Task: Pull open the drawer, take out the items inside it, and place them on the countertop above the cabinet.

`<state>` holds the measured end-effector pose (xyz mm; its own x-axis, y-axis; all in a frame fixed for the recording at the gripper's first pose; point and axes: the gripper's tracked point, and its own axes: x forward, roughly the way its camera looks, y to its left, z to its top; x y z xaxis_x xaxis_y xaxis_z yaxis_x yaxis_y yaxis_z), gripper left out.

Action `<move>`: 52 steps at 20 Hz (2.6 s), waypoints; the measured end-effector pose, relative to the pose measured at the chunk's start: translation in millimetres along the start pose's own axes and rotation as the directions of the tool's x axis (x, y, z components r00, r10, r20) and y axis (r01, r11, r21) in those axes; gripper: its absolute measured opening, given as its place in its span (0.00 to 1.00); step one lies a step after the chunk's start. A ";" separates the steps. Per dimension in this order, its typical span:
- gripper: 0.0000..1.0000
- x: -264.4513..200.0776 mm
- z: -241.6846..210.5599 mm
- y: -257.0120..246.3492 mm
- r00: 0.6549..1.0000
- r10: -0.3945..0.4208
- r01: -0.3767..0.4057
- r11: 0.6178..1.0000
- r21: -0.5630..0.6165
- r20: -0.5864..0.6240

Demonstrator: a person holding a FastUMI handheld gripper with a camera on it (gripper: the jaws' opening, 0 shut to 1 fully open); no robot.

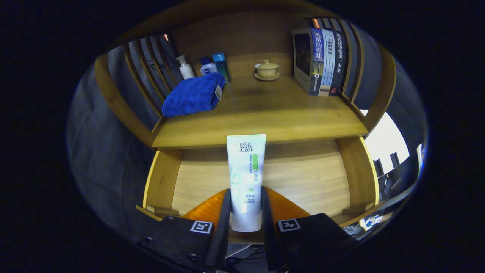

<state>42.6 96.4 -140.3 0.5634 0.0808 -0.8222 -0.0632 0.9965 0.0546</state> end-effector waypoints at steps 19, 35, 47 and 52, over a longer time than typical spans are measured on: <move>0.48 76.3 126.4 -17.3 0.995 -0.066 0.064 0.997 0.031 0.080; 0.99 57.1 131.6 -19.4 0.983 -0.078 0.074 0.997 0.029 0.167; 0.99 -27.1 86.1 -2.5 0.922 -0.029 0.036 0.999 -0.012 0.385; 0.99 -46.7 49.7 -3.6 0.889 -0.017 0.033 0.999 -0.027 0.458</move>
<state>57.4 90.1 -73.9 0.8789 0.0647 -0.4727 -0.0668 0.9977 0.0124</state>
